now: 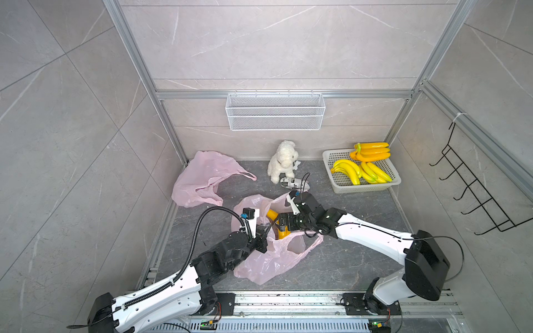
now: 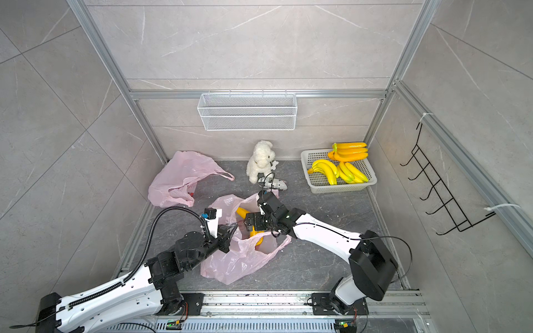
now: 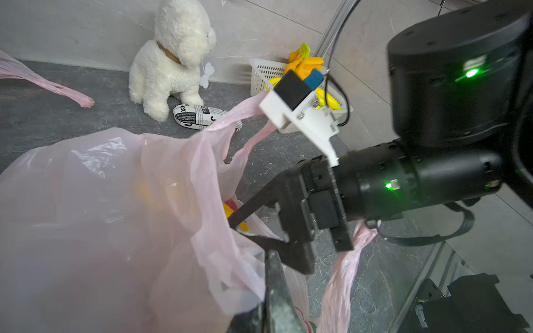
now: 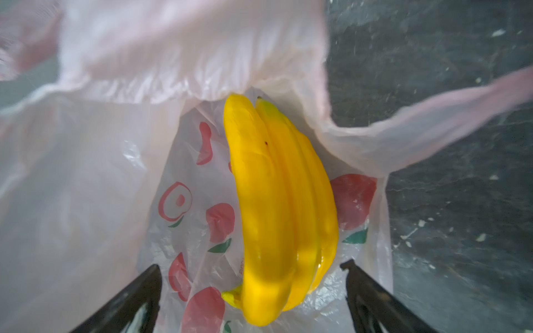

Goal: Place the banana into a plastic bag & tie a knot
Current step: Place the banana into the plastic bag, then pick up the banana from the basket.

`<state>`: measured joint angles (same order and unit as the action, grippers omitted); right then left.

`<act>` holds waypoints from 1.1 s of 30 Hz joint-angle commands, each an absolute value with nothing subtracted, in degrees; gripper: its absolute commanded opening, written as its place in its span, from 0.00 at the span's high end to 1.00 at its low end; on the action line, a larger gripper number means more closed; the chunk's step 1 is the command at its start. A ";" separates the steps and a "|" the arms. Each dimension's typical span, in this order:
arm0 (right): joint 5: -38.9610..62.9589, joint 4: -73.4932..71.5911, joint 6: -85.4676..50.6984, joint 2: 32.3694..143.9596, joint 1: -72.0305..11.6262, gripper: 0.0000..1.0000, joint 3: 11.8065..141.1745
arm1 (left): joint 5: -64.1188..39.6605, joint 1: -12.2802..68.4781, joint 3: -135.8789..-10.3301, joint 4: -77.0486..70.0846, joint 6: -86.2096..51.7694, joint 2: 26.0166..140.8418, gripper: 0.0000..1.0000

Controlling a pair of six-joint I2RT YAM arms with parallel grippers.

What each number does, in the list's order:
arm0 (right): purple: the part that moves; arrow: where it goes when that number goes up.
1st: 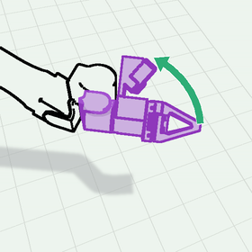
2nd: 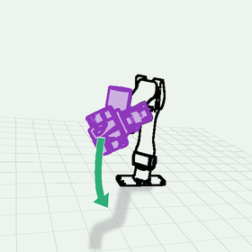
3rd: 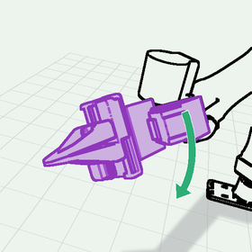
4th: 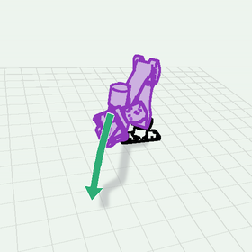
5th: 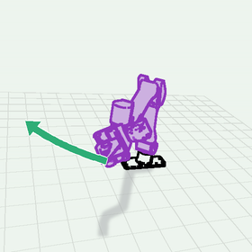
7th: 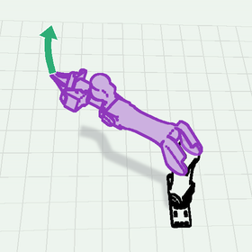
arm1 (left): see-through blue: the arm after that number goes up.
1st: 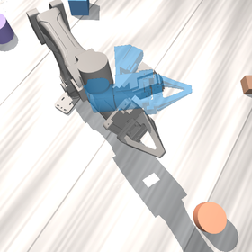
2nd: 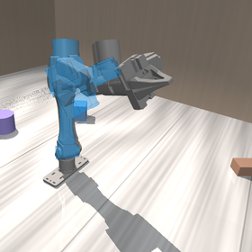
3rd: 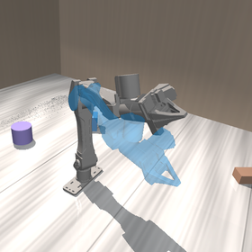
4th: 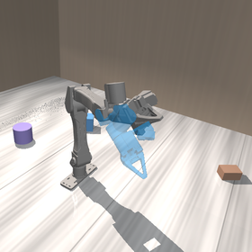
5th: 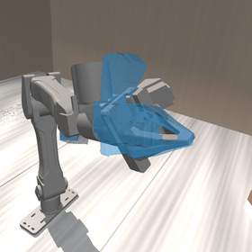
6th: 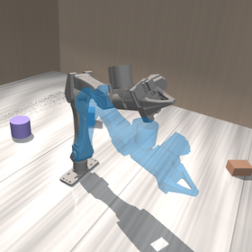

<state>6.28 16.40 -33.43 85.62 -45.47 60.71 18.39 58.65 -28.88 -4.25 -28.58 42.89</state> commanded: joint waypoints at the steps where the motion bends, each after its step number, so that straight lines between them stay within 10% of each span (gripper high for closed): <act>1: 8.19 18.72 -32.17 83.02 -44.08 0.00 59.02 | 20.62 57.96 -28.73 -5.13 -29.95 42.70 1.00; 15: -11.84 39.56 -18.23 69.16 -29.78 0.00 71.57 | 19.41 56.25 -33.81 -0.39 -29.40 51.29 1.00; 33: -32.32 13.23 -12.30 110.26 -12.62 0.00 96.58 | 18.27 56.18 -30.71 -0.24 -29.25 47.27 1.00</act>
